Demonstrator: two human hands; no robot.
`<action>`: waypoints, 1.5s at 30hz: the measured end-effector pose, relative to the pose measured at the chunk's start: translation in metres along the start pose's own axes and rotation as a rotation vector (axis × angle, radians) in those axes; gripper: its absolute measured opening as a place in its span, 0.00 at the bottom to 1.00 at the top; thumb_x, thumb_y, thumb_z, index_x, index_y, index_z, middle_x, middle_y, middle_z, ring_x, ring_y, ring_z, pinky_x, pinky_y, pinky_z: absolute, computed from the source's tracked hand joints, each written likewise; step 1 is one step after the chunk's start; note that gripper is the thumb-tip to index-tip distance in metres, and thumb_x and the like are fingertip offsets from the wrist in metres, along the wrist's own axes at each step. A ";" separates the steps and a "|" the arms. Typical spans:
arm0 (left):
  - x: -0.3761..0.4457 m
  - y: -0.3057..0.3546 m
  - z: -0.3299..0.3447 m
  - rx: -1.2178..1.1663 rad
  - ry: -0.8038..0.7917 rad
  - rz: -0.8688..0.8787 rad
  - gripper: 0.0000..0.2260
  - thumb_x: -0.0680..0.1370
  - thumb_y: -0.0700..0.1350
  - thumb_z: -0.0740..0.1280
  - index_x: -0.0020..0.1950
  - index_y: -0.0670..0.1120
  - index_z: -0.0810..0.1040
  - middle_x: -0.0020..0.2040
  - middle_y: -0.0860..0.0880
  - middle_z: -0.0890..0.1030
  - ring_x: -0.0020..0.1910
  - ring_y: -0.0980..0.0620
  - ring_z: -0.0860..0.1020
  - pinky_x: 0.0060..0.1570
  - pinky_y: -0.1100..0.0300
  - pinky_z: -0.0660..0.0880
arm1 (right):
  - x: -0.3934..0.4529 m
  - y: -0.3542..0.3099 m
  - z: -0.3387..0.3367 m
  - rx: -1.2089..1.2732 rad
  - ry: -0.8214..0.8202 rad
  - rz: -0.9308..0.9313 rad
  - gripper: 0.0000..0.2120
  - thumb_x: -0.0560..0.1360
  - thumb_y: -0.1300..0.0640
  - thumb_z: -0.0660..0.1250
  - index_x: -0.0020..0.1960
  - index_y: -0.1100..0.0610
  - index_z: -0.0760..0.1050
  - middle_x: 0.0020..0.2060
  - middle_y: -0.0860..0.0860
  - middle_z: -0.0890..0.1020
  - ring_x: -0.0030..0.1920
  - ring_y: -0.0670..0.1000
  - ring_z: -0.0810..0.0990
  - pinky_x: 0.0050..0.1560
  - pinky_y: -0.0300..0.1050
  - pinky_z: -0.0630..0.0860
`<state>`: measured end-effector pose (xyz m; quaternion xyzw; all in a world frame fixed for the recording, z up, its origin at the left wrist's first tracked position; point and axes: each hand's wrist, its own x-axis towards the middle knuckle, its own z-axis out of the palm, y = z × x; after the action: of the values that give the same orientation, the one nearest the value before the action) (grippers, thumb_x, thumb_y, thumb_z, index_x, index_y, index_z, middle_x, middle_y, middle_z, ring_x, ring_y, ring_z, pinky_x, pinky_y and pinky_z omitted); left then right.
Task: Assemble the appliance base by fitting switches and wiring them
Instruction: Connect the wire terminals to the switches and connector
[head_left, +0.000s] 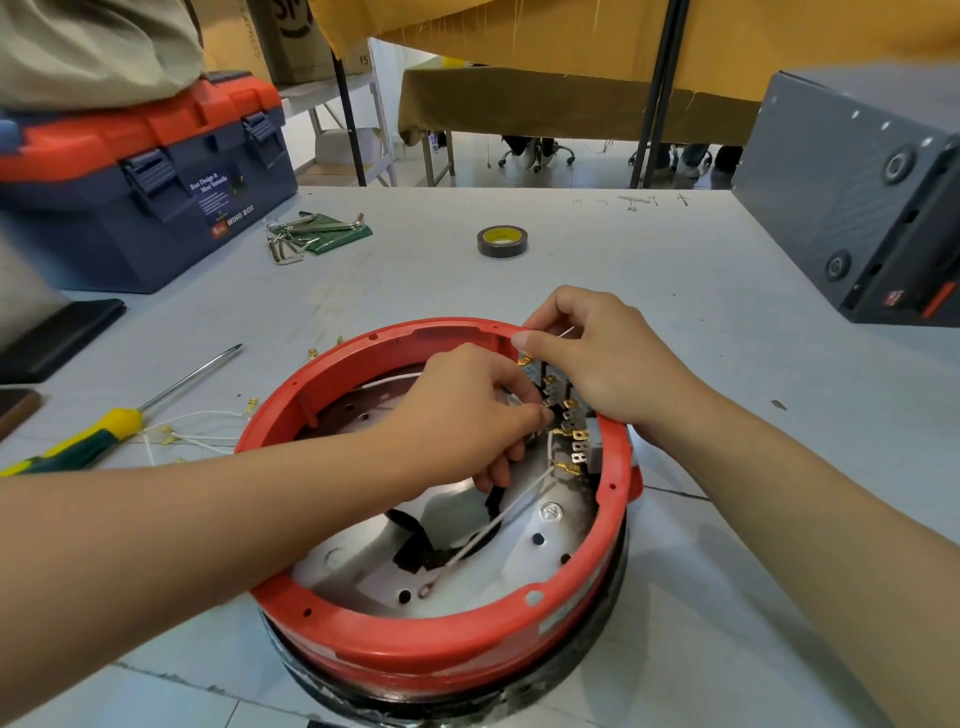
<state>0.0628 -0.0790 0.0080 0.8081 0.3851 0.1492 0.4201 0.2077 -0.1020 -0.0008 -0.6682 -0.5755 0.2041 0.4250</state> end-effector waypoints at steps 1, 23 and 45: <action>0.001 0.000 -0.001 0.025 0.005 0.007 0.04 0.76 0.42 0.68 0.44 0.42 0.80 0.23 0.50 0.77 0.18 0.55 0.74 0.20 0.65 0.71 | 0.000 0.000 0.000 0.003 0.003 0.001 0.04 0.74 0.53 0.69 0.45 0.54 0.77 0.39 0.46 0.79 0.37 0.41 0.74 0.37 0.33 0.69; 0.004 -0.004 -0.004 0.373 0.086 0.190 0.07 0.75 0.45 0.69 0.37 0.50 0.76 0.26 0.56 0.75 0.25 0.63 0.75 0.29 0.72 0.69 | 0.001 0.000 0.000 0.009 -0.009 0.000 0.04 0.75 0.53 0.69 0.45 0.54 0.77 0.40 0.48 0.79 0.37 0.42 0.74 0.37 0.33 0.69; 0.004 -0.003 0.002 0.430 0.121 0.214 0.07 0.76 0.45 0.67 0.39 0.47 0.74 0.30 0.56 0.74 0.30 0.60 0.72 0.31 0.71 0.66 | 0.000 -0.001 0.000 0.015 -0.004 0.005 0.04 0.75 0.53 0.69 0.45 0.54 0.77 0.40 0.48 0.80 0.37 0.42 0.74 0.37 0.34 0.69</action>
<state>0.0653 -0.0757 0.0039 0.9048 0.3445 0.1554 0.1965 0.2076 -0.1019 -0.0001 -0.6660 -0.5732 0.2109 0.4282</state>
